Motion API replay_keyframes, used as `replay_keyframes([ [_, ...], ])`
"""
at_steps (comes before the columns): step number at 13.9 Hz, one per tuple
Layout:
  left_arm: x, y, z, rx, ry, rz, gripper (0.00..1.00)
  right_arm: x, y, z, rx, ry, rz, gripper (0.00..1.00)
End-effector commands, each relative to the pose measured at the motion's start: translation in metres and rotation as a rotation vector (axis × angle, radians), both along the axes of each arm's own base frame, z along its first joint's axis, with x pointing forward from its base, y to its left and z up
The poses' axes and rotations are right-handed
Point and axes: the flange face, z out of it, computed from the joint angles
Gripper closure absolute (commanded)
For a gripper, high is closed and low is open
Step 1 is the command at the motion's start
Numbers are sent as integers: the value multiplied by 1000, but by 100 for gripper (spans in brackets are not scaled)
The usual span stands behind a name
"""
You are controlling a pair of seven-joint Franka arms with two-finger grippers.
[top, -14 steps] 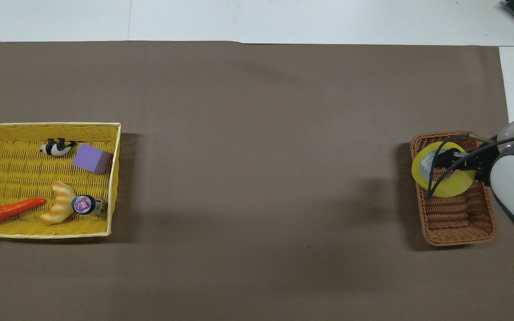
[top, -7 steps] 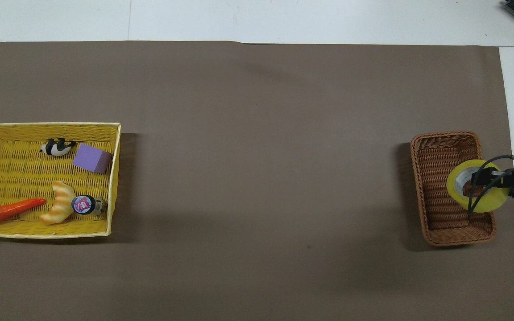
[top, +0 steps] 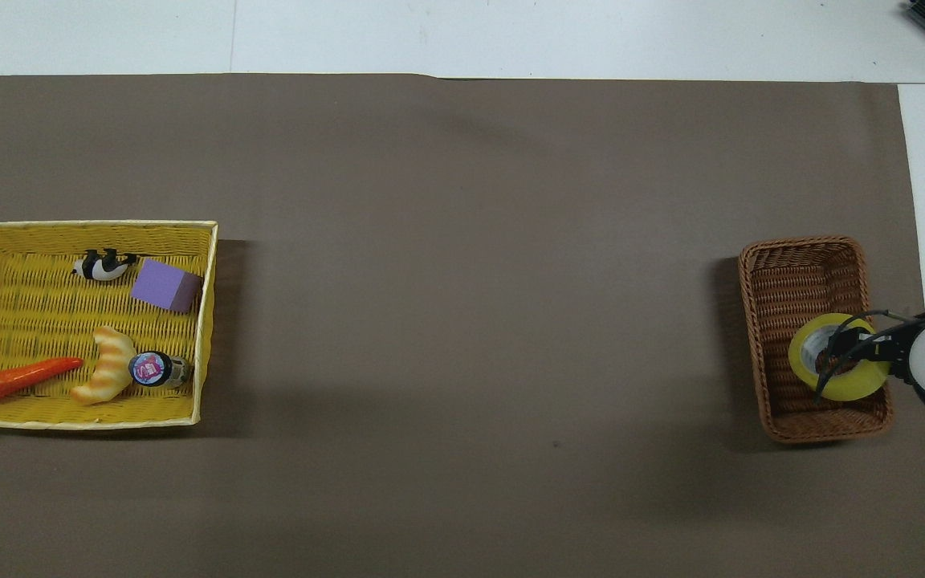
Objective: Move tape to another basket
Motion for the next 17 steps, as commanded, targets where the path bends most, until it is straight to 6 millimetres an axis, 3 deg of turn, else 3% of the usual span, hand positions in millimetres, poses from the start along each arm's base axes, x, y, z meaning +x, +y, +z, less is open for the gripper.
replay_keyframes([
  [1, -9, 1, 1, -1, 8, 0, 0, -3, -1, -11, -9, 4, 31, 46],
  [2, -9, 1, 1, -1, 8, 0, 0, 0, 4, -9, -9, 10, 35, 0],
  [7, -9, 1, 0, -1, 9, 0, 0, 17, 3, 19, -28, -41, 54, 0],
  [9, -9, 1, 1, -1, 8, 0, 0, 29, 16, 35, -38, -67, 83, 0],
  [12, -9, 2, 1, -1, 8, 0, 0, 38, 19, 57, -43, -75, 91, 0],
  [17, -9, 1, 0, -1, 9, 0, 0, 69, 54, 102, -61, -170, 164, 0],
])
